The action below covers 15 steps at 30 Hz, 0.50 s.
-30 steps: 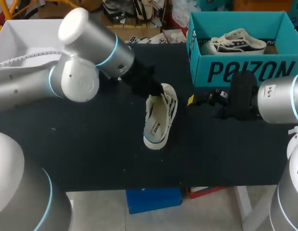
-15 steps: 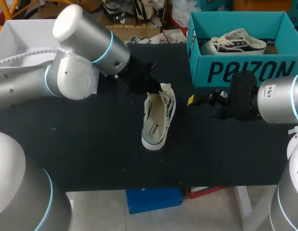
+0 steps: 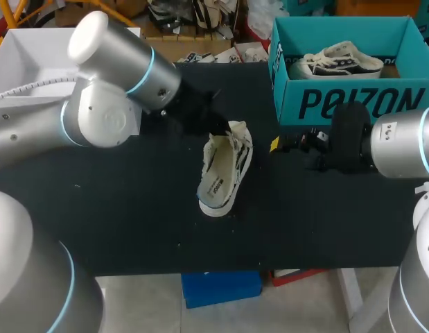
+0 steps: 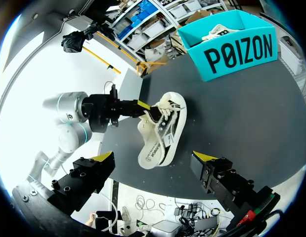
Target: Take the shoe out of the shoebox, open the shoe tongue, remove and reinsert the insole, then place the shoe into the shoebox
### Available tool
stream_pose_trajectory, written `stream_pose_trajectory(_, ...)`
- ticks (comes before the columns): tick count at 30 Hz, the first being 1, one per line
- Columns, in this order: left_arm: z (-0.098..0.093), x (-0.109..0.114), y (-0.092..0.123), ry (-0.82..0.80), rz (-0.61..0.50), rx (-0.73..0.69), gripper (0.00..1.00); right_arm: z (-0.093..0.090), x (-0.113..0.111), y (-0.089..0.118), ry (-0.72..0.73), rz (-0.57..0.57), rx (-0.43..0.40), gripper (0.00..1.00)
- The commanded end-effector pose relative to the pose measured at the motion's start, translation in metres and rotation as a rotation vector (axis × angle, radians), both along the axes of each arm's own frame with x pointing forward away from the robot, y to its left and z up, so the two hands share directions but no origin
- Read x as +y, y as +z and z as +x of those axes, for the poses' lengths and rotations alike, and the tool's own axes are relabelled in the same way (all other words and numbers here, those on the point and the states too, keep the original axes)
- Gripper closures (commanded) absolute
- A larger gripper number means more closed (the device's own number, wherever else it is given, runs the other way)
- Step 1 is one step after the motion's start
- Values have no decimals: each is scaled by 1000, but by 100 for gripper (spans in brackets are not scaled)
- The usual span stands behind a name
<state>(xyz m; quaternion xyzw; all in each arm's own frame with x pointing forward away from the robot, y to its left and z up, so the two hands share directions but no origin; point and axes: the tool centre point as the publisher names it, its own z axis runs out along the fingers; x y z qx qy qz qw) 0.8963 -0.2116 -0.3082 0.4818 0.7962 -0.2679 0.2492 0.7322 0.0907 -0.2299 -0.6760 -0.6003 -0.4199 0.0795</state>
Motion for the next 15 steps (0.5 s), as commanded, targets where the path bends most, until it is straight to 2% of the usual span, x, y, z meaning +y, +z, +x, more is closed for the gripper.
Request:
stream_pose_trajectory(1,-1,5,-4,8,-15,1,100,0,1,0,-1,-2,1,0)
stream_pose_trajectory(8,4,9,-5,47,-36,-3,100,0,1,0,-1,-2,1,0)
stream_pose_trajectory(9,4,9,-5,48,-39,-6,89,0,1,0,-1,-2,1,0)
stream_pose_trajectory(10,4,9,-5,46,-39,-7,68,0,1,0,-1,-2,1,0)
stream_pose_trajectory(12,2,8,-5,36,-40,-8,59,0,1,0,-1,-2,1,0)
stream_pose_trajectory(13,0,8,-4,29,-39,-18,2,0,1,0,-1,-2,1,0)
stream_pose_trajectory(15,-4,8,1,5,-52,-46,0,0,1,0,-1,-2,1,0)
